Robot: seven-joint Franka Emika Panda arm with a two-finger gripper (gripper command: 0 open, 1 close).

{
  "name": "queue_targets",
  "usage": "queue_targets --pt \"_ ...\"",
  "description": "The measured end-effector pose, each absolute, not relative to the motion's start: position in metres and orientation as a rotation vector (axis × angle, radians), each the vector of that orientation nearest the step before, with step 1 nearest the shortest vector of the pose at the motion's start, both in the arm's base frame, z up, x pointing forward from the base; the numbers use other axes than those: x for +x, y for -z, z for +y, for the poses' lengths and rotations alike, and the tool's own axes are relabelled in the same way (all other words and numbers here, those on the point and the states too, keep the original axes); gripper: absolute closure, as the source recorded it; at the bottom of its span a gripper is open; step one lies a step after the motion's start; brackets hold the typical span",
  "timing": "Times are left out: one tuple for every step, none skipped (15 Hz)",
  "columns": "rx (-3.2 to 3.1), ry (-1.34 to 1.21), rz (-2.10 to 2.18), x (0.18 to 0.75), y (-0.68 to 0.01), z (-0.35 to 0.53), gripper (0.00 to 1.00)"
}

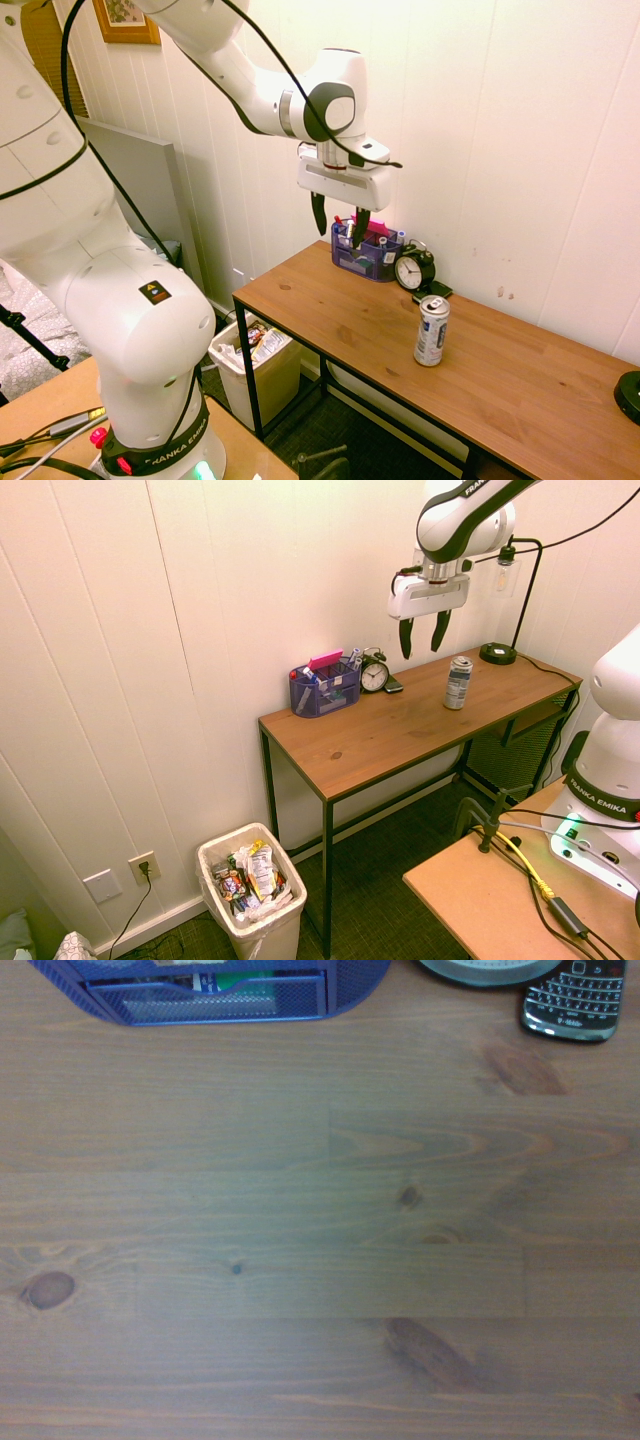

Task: Throw the can in the trash bin

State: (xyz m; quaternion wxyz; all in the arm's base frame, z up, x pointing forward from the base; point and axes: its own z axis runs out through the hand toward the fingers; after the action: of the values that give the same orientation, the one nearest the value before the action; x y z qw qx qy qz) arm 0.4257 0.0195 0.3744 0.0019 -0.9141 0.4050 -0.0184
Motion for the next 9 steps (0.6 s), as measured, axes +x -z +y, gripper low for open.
queue_targets --pt "-2.867 0.056 1.270 0.426 -0.374 0.019 0.00" --pt "-2.858 0.054 1.273 0.426 -0.374 0.019 0.00" --pt "-2.845 0.051 1.284 0.427 -0.373 0.017 0.00" --pt "-2.835 0.041 1.299 0.428 -0.371 0.013 0.00" --pt "-2.823 0.024 1.325 0.429 -0.366 0.007 0.00" --pt "-2.806 0.002 1.366 0.431 -0.357 -0.004 0.00" --pt "-2.787 -0.025 1.410 0.435 -0.346 -0.016 0.00" --pt "-2.767 -0.062 1.462 0.440 -0.332 -0.030 0.00" --pt "-2.746 -0.100 1.517 0.444 -0.318 -0.044 0.00"
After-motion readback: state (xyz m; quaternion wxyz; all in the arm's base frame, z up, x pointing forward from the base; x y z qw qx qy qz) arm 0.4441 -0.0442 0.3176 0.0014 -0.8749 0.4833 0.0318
